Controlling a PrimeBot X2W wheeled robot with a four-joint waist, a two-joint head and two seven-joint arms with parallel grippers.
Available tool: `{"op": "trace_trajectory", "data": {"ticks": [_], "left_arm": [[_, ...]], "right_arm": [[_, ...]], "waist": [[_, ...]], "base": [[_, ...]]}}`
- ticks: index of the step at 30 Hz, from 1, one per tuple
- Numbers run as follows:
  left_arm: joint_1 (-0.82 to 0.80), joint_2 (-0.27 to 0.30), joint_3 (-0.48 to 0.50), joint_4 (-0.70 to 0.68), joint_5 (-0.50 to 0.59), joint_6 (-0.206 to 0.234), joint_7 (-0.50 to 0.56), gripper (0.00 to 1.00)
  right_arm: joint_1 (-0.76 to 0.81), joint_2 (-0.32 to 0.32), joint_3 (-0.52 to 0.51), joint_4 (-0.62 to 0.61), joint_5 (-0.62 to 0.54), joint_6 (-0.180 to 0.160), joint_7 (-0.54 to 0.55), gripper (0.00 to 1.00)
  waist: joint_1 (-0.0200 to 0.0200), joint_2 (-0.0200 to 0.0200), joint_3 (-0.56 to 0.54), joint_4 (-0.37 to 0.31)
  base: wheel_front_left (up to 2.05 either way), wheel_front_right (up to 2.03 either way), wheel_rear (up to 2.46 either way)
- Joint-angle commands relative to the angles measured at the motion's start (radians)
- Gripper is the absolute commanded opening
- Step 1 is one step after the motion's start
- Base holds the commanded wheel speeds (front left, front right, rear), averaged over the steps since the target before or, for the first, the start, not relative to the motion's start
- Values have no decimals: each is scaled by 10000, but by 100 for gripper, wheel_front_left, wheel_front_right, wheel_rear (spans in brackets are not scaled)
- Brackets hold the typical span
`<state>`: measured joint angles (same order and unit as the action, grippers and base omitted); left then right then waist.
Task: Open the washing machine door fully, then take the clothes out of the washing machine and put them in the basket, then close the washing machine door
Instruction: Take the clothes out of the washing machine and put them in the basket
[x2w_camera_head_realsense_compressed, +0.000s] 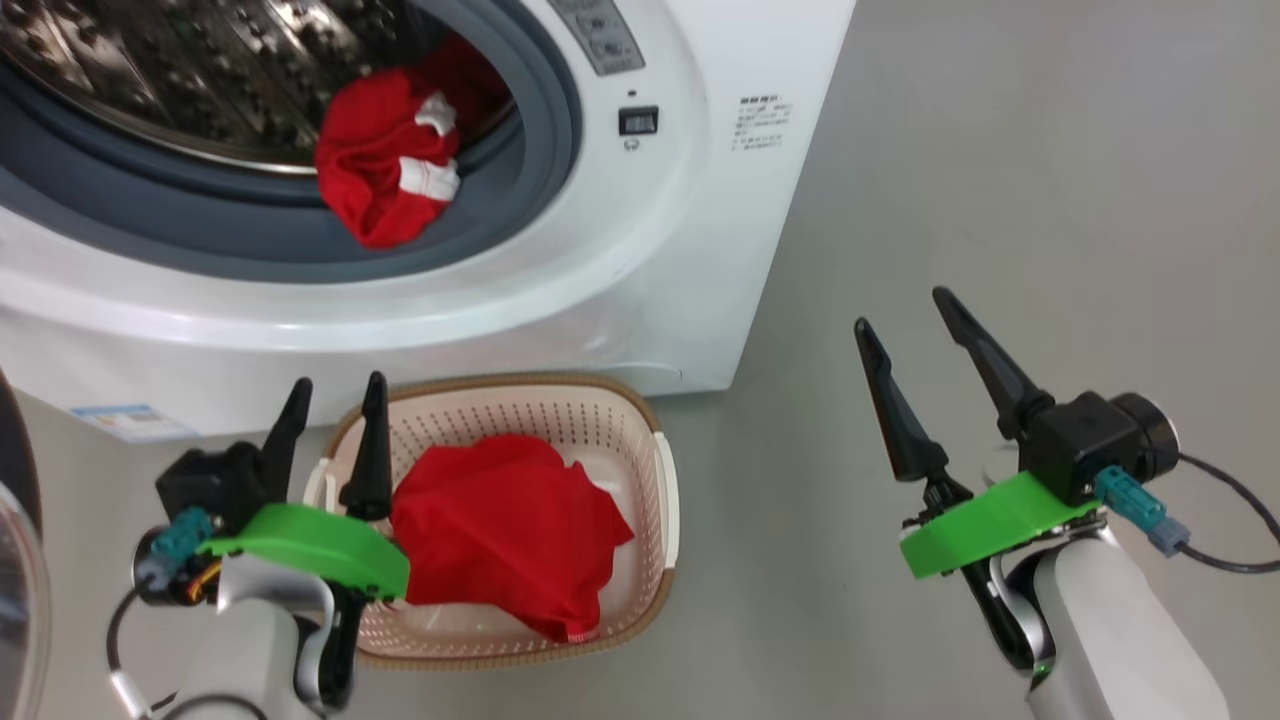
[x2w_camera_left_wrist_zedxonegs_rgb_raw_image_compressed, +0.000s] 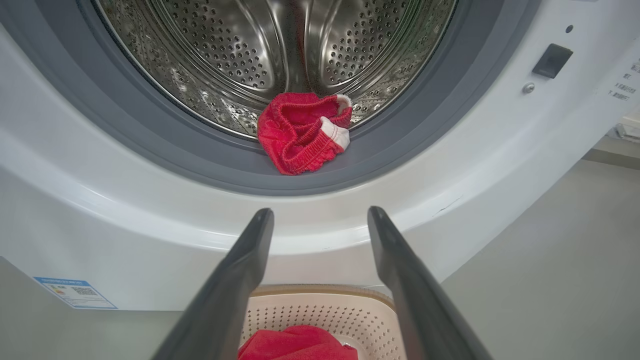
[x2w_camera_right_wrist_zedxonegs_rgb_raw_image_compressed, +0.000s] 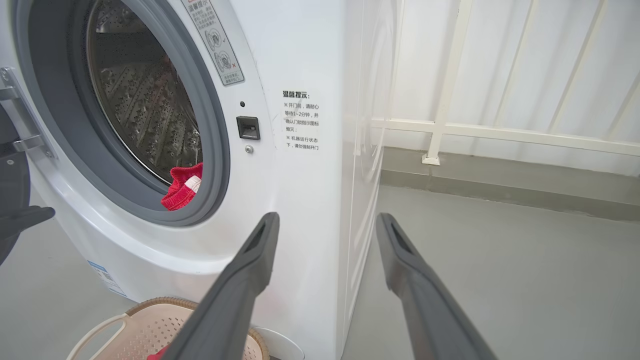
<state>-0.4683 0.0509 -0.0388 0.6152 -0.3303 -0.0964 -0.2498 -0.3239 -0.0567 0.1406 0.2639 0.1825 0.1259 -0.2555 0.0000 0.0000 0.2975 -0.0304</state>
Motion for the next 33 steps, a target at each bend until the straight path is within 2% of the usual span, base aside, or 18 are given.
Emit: {"op": "trace_trajectory", "data": {"ticks": [1, 10, 20, 33], "left_arm": [[331, 250, 351, -555, 233, 70, -119, 100], [1574, 243, 644, -2117, 939, 219, -120, 100], [2646, 150, 946, -3174, 973, 412, -120, 100], [4032, 71, 913, -4141, 746, 791, -120, 100]], "right_arm": [[187, 64, 149, -234, -97, 48, -63, 100], [772, 64, -216, -764, -132, 48, -63, 100], [1596, 64, -509, -1258, -161, 48, -63, 100], [2415, 64, -549, -1220, -203, 48, -63, 100]], "waist": [[0, 0, -487, -4], [0, 0, -1325, -82], [0, 0, -2147, -114], [0, 0, -3023, -241]], "base": [[0, 0, 0], [0, 0, 0], [0, 0, 0], [0, 0, 0]]}}
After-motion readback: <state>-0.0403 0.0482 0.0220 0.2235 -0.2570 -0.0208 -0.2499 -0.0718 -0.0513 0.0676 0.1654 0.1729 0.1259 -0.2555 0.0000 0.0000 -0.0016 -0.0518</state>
